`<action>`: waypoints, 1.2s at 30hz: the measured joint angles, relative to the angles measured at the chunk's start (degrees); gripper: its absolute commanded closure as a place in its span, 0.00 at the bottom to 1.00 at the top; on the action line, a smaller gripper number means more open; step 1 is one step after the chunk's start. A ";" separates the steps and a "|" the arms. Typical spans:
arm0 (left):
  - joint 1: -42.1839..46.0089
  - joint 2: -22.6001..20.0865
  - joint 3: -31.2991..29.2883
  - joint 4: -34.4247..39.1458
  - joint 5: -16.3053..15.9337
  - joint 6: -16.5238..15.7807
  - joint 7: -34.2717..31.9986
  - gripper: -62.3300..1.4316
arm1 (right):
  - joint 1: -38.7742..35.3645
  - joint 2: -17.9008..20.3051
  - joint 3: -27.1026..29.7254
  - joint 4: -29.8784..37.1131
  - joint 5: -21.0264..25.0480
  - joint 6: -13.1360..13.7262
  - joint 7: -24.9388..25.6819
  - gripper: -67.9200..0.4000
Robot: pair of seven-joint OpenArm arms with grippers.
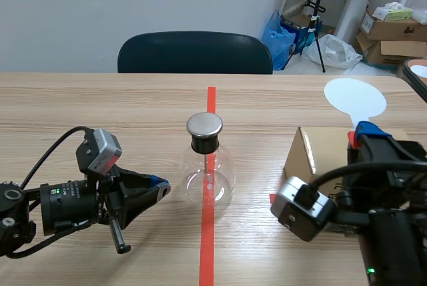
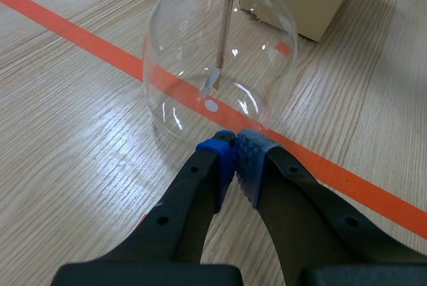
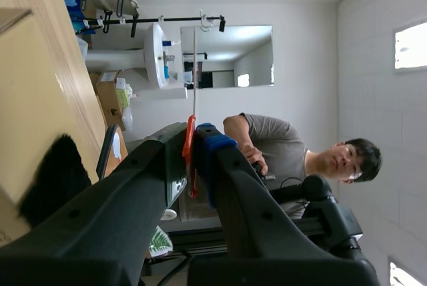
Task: Do the electroscope experiment
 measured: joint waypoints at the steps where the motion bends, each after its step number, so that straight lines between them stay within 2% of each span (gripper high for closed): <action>1: 0.00 0.00 0.00 0.00 0.00 0.00 -0.02 0.91 | -0.81 0.00 1.22 0.00 0.00 0.02 1.57 0.98; 4: 0.07 -0.17 0.00 0.00 0.02 0.00 -0.46 0.91 | -3.19 0.00 4.92 0.00 0.28 0.02 7.87 0.97; 9: 2.60 -3.43 -0.04 1.95 -0.17 0.00 -7.41 0.91 | -5.75 0.00 10.78 0.00 8.74 0.07 17.00 0.97; 13: 7.43 -8.72 -1.79 6.86 0.00 -0.04 -13.09 0.91 | -5.81 0.00 15.54 0.00 14.64 0.09 23.91 0.97; 18: 15.45 -18.10 -5.57 18.10 -0.02 -0.02 -20.76 0.91 | -5.64 0.00 21.90 0.00 20.83 0.22 32.04 0.97; 22: 23.17 -24.74 -11.74 27.02 0.02 -0.02 -23.98 0.91 | -5.27 0.00 25.35 -1.11 24.35 0.02 37.64 0.97; 26: 31.17 -28.70 -20.24 32.92 0.00 0.00 -24.90 0.91 | -5.20 0.00 26.88 -5.16 26.75 0.04 41.86 0.97; 33: 45.13 -29.66 -34.05 38.66 3.21 0.87 -24.85 0.91 | -1.05 0.00 28.52 -13.09 28.24 0.20 44.63 0.97; 36: 50.64 -29.55 -38.49 41.00 5.62 1.70 -25.35 0.91 | 1.07 0.00 28.55 -15.93 28.20 0.20 46.38 0.97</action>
